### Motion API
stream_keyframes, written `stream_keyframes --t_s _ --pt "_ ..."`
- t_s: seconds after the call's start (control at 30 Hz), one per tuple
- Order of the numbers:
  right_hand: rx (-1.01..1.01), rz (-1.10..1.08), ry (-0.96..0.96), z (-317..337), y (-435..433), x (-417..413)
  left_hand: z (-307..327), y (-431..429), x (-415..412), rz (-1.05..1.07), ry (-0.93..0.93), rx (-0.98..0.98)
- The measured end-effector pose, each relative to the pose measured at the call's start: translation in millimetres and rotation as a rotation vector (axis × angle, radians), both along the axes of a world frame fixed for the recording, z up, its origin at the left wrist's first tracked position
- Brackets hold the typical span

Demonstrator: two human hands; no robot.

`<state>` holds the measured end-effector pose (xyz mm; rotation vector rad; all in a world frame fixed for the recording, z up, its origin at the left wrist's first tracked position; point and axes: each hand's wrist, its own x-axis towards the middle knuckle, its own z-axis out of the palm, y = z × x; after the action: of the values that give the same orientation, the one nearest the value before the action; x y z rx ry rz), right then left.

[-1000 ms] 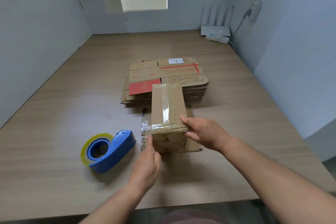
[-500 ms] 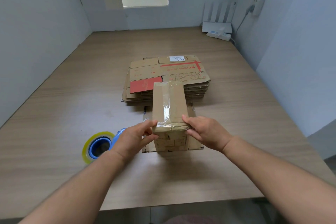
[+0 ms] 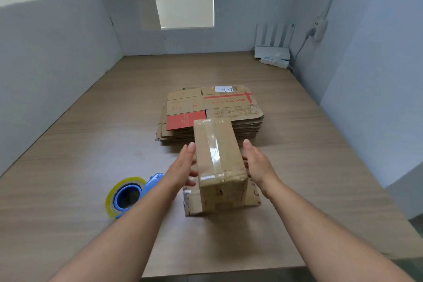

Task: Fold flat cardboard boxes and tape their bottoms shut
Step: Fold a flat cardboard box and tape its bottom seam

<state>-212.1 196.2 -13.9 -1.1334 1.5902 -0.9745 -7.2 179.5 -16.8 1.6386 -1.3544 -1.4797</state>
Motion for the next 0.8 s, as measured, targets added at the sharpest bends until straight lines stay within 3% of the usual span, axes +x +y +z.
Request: stream_keyframes --t_s 0.07,0.17,0.23,0.37,0.53,0.6,0.8 --pt "0.062 -0.091 0.045 1 2 -8 -4 2 -2 -0.015 -0.080 0.056" --pt "0.184 -0.028 0.147 0 4 -15 -6 8 -11 -0.055 -0.169 0.145" --pt "0.267 0.022 0.064 1 6 -13 -5 12 -18 -0.133 -0.144 0.132" --pt "0.195 0.021 -0.022 14 5 -16 15 12 -19 -0.093 0.016 0.080" --pt "-0.056 -0.049 -0.334 37 2 -31 51 8 -7 0.061 0.457 -0.105" --pt "-0.129 -0.102 -0.403 41 2 -34 59 9 -4 0.098 0.524 -0.150" --pt "-0.005 -0.021 -0.227 28 14 -27 45 25 -6 0.042 0.244 -0.024"
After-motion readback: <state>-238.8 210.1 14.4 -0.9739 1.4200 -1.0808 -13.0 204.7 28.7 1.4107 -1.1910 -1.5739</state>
